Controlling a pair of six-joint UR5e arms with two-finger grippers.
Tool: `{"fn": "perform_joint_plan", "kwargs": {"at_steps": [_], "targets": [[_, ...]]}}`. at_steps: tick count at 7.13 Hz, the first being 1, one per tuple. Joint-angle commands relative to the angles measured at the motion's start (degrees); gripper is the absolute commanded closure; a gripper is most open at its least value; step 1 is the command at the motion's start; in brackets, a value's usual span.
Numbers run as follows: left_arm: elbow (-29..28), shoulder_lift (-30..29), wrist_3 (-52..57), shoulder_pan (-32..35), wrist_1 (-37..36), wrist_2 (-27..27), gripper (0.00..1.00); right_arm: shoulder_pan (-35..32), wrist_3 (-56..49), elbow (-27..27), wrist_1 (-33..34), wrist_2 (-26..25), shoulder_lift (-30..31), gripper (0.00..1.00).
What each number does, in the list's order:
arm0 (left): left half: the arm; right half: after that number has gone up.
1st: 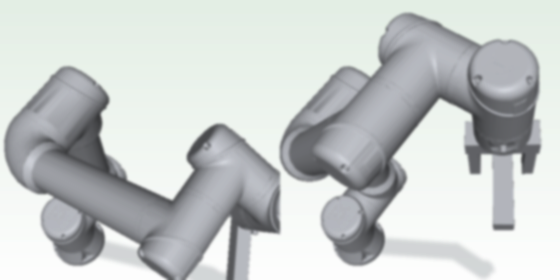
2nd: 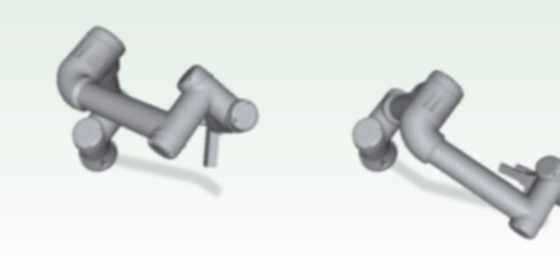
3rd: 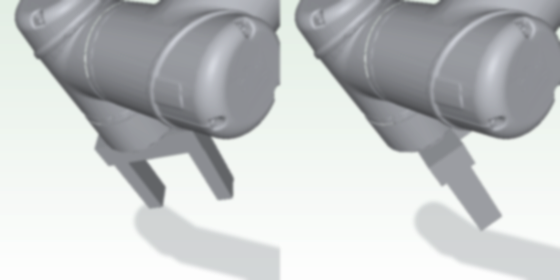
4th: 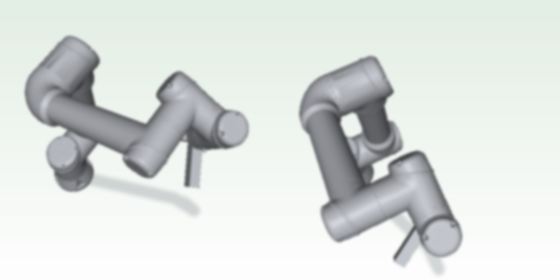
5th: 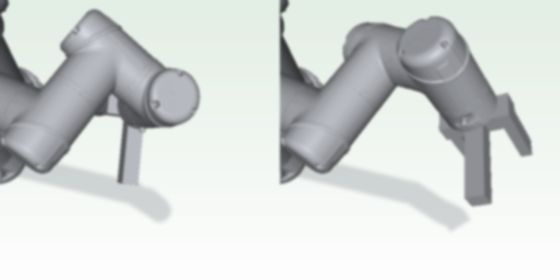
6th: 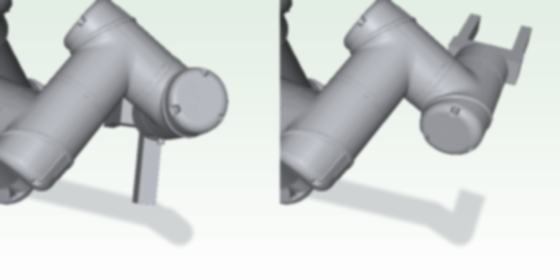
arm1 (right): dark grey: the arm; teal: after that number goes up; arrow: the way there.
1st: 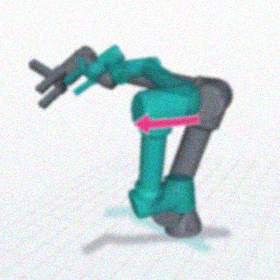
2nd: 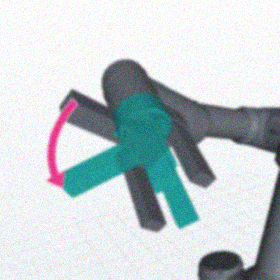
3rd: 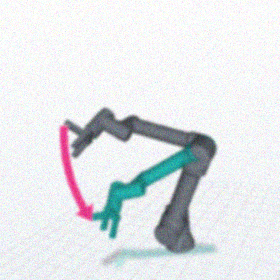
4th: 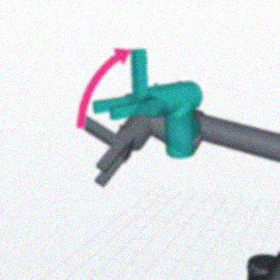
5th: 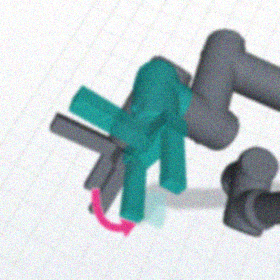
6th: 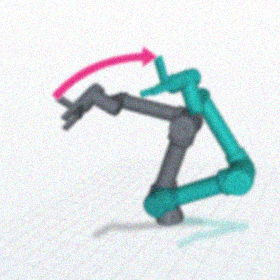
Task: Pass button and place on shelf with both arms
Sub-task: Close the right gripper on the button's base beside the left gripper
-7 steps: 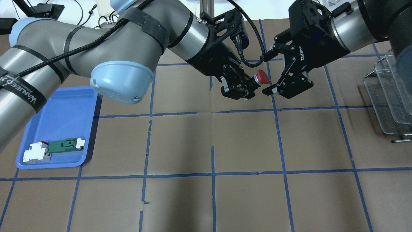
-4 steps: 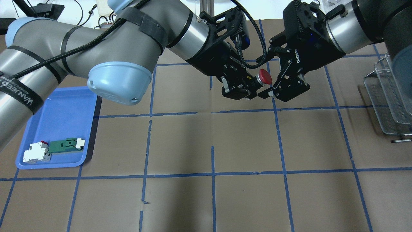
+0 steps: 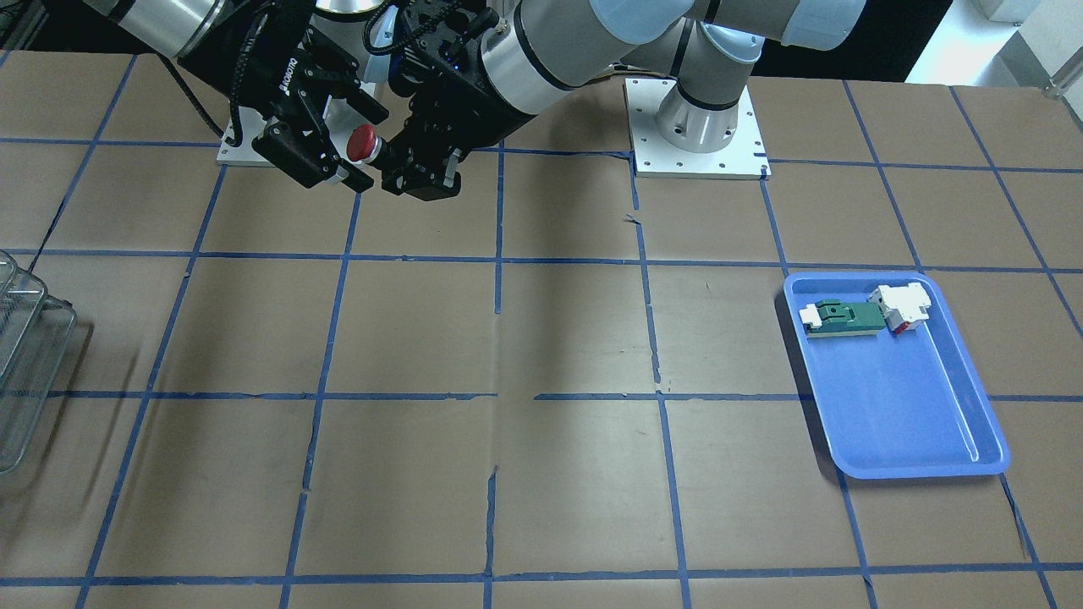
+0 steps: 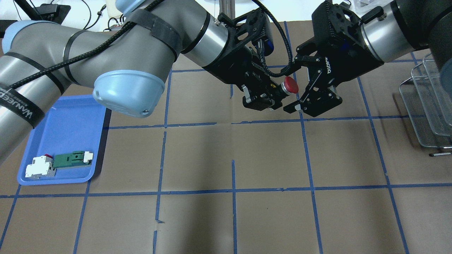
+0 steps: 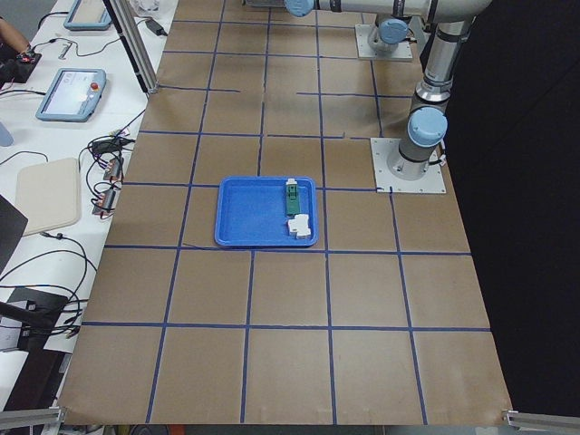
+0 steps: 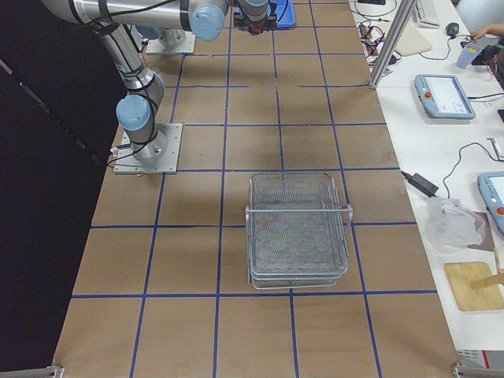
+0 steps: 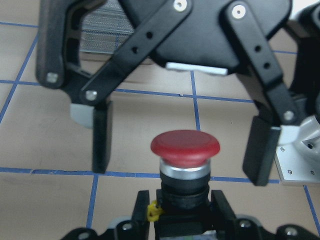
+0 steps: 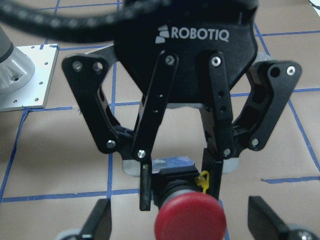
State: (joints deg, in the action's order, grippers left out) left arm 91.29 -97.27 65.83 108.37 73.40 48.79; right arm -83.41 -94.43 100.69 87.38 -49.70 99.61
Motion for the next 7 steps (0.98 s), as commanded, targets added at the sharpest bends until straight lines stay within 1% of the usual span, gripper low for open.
{"fn": "perform_joint_plan", "kwargs": {"at_steps": [1, 2, 3, 4, 5, 6, 7], "targets": [[-0.06, 0.06, 0.0, 0.0, -0.02, -0.01, 1.0, 0.0, -0.23, -0.32, -0.28, 0.04, 0.41, 0.28], [-0.06, 0.06, -0.09, 0.0, -0.02, -0.01, 1.0, 0.0, -0.05, -0.32, -0.37, -0.31, 0.5, 0.61], [-0.06, 0.32, -0.09, 0.0, -0.02, -0.01, 1.0, 0.0, -0.75, -0.24, -0.28, -0.4, 0.5, 0.77], [0.37, 0.67, -0.17, 0.0, -0.02, -0.01, 1.0, 0.0, -0.84, -0.32, 0.42, -0.49, 0.41, 1.0], [0.38, 1.2, -0.61, 0.0, -0.1, 0.08, 0.42, 0.0, -0.93, -0.41, 0.51, -0.57, 0.41, 1.0], [0.64, 1.47, -1.05, 0.0, 0.07, 0.51, 0.0, 0.0, -0.93, -0.32, 0.51, -0.57, 0.41, 1.0], [0.55, 1.56, -0.79, 0.0, 0.07, 0.69, 0.0, 0.0, -0.93, -0.32, 0.51, -0.4, 0.41, 1.0]]}}
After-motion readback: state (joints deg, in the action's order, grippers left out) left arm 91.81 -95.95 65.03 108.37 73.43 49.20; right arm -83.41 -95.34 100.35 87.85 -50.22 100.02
